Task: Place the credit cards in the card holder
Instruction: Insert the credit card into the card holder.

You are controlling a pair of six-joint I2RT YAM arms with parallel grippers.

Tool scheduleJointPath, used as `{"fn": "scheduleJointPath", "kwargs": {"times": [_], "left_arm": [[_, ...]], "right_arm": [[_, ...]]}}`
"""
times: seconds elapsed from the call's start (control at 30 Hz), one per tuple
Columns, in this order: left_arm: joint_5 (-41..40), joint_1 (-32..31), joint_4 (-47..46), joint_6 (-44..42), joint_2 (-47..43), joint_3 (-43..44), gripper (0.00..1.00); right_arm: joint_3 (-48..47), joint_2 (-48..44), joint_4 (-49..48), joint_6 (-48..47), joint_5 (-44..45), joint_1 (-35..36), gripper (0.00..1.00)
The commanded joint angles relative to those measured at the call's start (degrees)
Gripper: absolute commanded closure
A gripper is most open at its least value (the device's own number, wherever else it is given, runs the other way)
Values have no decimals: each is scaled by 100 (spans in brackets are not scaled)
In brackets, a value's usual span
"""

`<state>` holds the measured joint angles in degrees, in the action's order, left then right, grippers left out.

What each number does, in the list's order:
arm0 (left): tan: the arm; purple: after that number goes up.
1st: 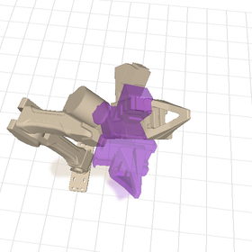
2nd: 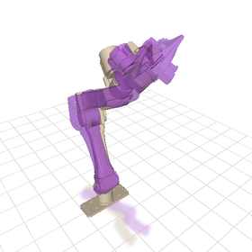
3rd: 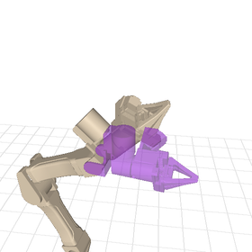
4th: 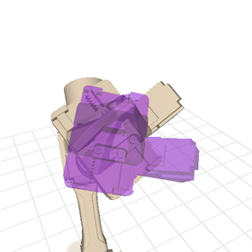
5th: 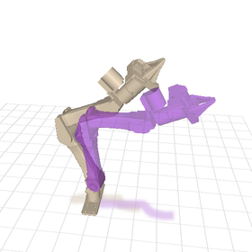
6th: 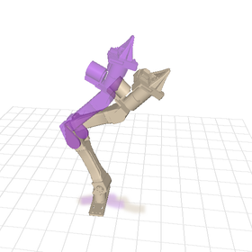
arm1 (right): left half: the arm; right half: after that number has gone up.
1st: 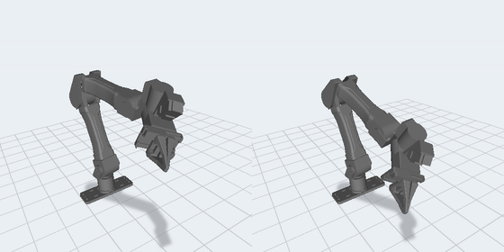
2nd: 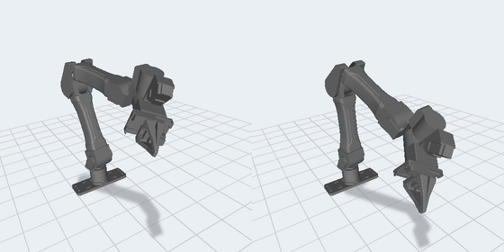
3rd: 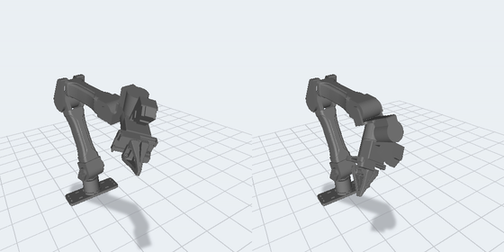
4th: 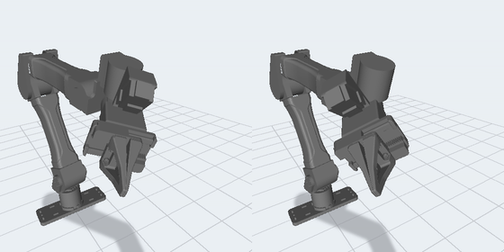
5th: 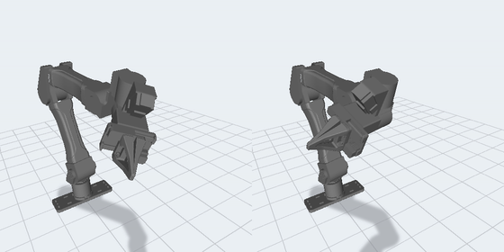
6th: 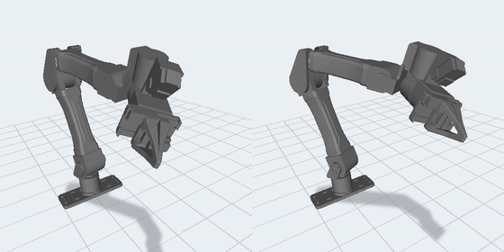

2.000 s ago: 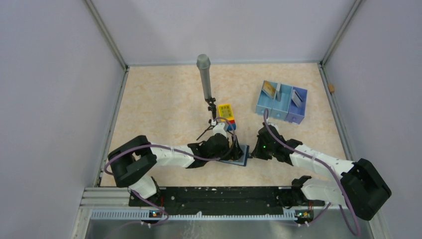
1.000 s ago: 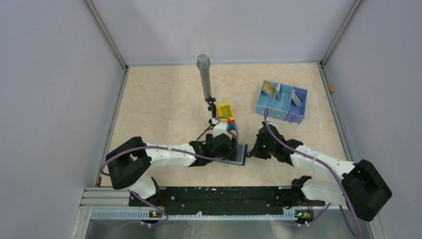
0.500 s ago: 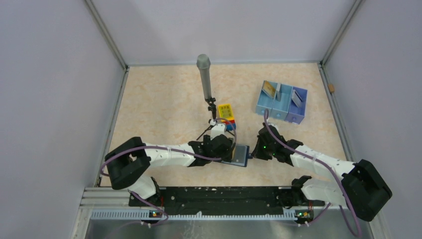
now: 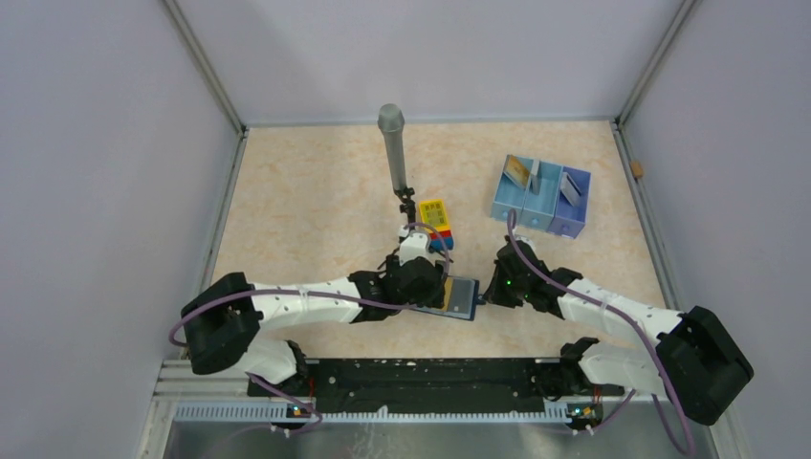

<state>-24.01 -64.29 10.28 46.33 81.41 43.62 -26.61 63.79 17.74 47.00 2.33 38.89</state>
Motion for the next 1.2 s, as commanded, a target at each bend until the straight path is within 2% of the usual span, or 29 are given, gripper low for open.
{"fn": "scheduleJointPath", "kwargs": {"times": [0.0,0.2,0.3,0.7,1.17], "left_arm": [[501,-40,-367,12,7,156,18],[920,-35,-665,62,399,175,30],[928,-31,-692,85,503,183,33],[960,-32,-605,236,767,221,34],[1230,-31,-1131,274,780,88,34]], "right_arm": [[-7,-45,0,-47,64,57,100],[-3,-80,26,-50,66,57,100],[5,-101,45,-47,75,57,100],[37,-120,36,-34,56,57,100],[48,-121,38,-32,66,57,100]]}}
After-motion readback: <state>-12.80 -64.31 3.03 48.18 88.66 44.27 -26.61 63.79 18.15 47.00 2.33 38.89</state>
